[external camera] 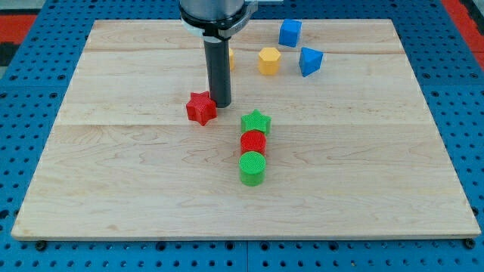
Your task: Place the red star vertically below the yellow heart
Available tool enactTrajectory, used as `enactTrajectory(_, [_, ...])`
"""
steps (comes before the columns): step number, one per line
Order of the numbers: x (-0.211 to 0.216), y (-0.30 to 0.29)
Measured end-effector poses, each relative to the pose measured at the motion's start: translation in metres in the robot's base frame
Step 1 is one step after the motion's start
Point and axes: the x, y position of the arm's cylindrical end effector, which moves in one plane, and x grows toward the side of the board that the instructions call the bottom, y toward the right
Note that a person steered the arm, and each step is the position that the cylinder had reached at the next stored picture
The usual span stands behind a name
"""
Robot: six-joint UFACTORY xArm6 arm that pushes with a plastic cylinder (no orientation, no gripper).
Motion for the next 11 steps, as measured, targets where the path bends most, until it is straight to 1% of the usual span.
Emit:
enactTrajectory(1, [0.033, 0.023])
enactTrajectory(2, [0.055, -0.005])
enactTrajectory(3, [0.055, -0.061])
enactTrajectory(4, [0.051, -0.075])
enactTrajectory(6, [0.029, -0.052])
enactTrajectory(8, [0.005, -0.044])
enactTrajectory(9, [0.005, -0.044])
enactTrajectory(10, [0.005, -0.056])
enactTrajectory(11, [-0.009, -0.109])
